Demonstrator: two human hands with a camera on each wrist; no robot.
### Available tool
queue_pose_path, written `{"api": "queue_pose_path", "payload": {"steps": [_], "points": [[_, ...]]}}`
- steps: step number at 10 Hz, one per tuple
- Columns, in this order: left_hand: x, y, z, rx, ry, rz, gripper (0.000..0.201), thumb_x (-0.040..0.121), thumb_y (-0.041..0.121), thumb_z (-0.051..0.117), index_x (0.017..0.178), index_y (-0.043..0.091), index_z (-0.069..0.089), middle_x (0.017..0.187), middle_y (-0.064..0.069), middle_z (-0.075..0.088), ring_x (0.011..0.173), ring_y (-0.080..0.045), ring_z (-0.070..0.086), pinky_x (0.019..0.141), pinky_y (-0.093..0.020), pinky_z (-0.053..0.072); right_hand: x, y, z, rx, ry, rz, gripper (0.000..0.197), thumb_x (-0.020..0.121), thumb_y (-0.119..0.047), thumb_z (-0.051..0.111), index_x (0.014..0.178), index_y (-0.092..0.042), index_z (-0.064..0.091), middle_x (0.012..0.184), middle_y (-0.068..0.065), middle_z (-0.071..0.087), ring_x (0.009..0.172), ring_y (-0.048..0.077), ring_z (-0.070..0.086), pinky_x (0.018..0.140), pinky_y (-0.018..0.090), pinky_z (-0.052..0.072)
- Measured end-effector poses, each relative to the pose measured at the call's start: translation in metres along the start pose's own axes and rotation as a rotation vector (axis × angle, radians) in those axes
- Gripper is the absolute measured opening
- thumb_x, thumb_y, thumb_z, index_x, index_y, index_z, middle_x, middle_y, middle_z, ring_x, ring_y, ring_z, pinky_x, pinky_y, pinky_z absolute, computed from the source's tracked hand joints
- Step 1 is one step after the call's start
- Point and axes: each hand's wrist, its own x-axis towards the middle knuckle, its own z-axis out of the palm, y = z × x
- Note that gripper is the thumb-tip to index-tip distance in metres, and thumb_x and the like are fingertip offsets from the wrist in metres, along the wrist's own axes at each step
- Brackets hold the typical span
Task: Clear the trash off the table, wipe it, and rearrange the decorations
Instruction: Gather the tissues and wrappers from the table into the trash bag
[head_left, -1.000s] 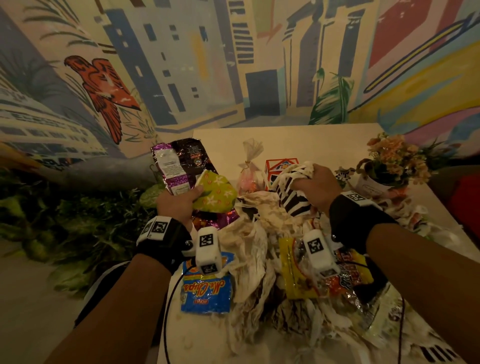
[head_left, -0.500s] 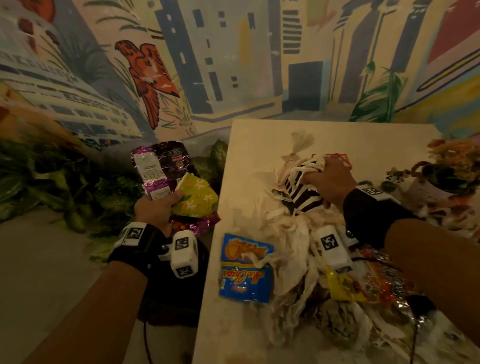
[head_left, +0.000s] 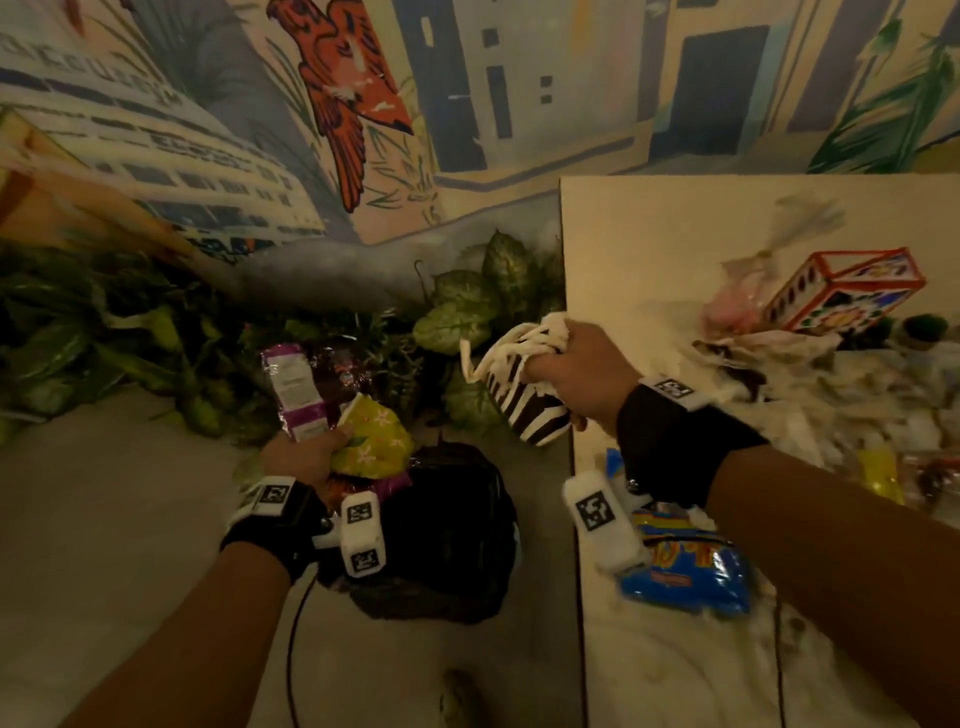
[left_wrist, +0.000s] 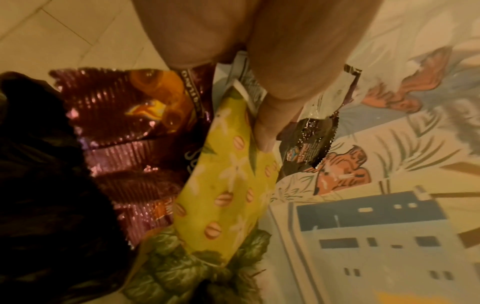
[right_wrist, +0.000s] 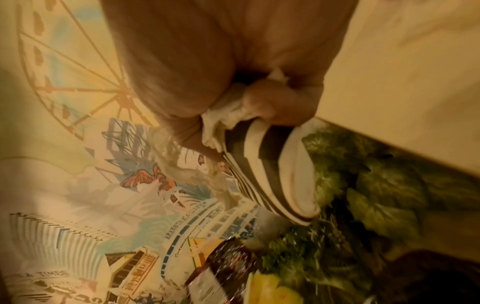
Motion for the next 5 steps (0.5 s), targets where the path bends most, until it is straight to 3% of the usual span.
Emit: {"api": "queue_pose_path", "payload": {"steps": [1,2,3,4,5], "points": [[0.033,-0.037,0.007,0.174,-0.06,-0.04,0.052,0.063,0.029,0.081,0.107,0.011,0.062,0.114,-0.017,0.067,0.093,-0.031,0.068,0.082,-0.048,0.056,0.012,0.015,0.043,-0.036,-0.089,0.075,0.023,0.084,-0.01,0.062,0.069,-0.026,0.056,0.071,-0.007,0.058,0.069,0.007,0.055,0.06,0.021,0.043],[0.032,-0.064,0.021,0.457,-0.098,0.043,0.04,0.075,0.022,0.079,0.111,0.014,0.061,0.113,-0.004,0.062,0.099,-0.028,0.06,0.081,-0.031,0.045,0.022,0.043,0.077,-0.044,-0.112,0.206,0.017,0.083,-0.01,0.061,0.071,-0.022,0.059,0.068,-0.004,0.057,0.064,0.008,0.054,0.049,0.018,0.041],[0.04,-0.097,0.034,0.519,-0.188,-0.037,0.026,0.081,0.023,0.074,0.1,0.018,0.058,0.102,-0.011,0.066,0.082,-0.029,0.059,0.07,-0.033,0.049,0.029,0.071,0.105,-0.079,-0.155,0.36,0.012,0.082,-0.016,0.062,0.071,-0.021,0.059,0.069,0.002,0.06,0.063,0.017,0.059,0.048,0.025,0.046],[0.055,-0.13,0.035,0.545,-0.248,-0.238,0.026,0.088,0.023,0.066,0.111,0.01,0.061,0.101,-0.012,0.065,0.089,-0.03,0.062,0.057,-0.024,0.042,0.036,0.094,0.126,-0.108,-0.203,0.472,0.016,0.082,-0.017,0.062,0.067,-0.019,0.056,0.069,0.007,0.061,0.06,0.021,0.061,0.046,0.028,0.049],[0.07,-0.159,0.033,0.513,-0.293,-0.323,0.023,0.094,0.024,0.056,0.112,0.014,0.065,0.111,-0.011,0.063,0.1,-0.028,0.057,0.07,-0.027,0.049,0.041,0.111,0.144,-0.154,-0.27,0.53,0.015,0.083,-0.015,0.06,0.071,-0.008,0.056,0.065,0.009,0.057,0.056,0.023,0.057,0.042,0.023,0.043]]}}
